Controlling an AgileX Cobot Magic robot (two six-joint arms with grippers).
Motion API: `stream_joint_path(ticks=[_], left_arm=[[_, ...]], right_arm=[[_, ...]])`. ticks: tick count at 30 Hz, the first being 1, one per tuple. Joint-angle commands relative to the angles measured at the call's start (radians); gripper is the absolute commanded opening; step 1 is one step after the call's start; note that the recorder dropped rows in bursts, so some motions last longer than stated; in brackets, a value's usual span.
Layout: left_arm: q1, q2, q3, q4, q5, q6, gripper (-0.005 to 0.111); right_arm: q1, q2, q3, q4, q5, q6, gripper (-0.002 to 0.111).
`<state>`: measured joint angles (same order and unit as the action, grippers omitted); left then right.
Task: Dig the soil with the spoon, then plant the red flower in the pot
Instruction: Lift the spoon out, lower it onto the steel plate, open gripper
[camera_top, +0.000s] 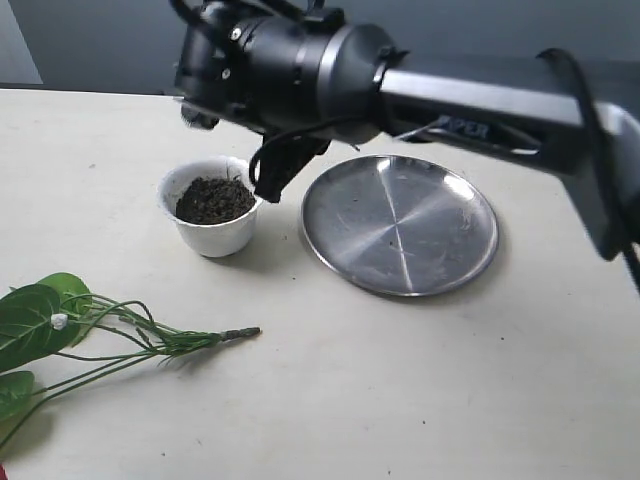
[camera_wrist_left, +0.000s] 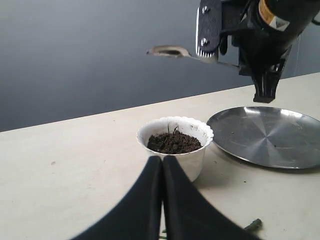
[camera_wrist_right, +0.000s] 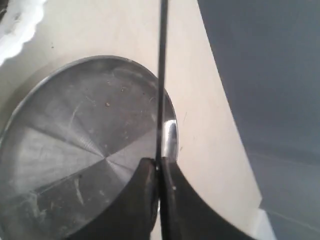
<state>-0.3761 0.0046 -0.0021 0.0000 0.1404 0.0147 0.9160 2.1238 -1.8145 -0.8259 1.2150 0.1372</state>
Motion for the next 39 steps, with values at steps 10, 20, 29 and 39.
stream_joint_path(ticks=[10, 20, 29, 39], left_arm=[[-0.007, -0.005, 0.002, 0.000, -0.013, -0.004, 0.001], [-0.007, -0.005, 0.002, 0.000, -0.013, -0.004, 0.001], [-0.007, -0.005, 0.002, 0.000, -0.013, -0.004, 0.001], [-0.007, -0.005, 0.002, 0.000, -0.013, -0.004, 0.001]], right_arm=[[-0.298, -0.027, 0.030, 0.438, 0.006, 0.060, -0.001], [-0.334, 0.081, 0.205, 0.405, 0.006, 0.048, -0.001], [-0.334, 0.093, 0.235, 0.352, -0.048, 0.158, -0.001], [-0.334, 0.093, 0.235, 0.366, -0.097, 0.153, 0.012]])
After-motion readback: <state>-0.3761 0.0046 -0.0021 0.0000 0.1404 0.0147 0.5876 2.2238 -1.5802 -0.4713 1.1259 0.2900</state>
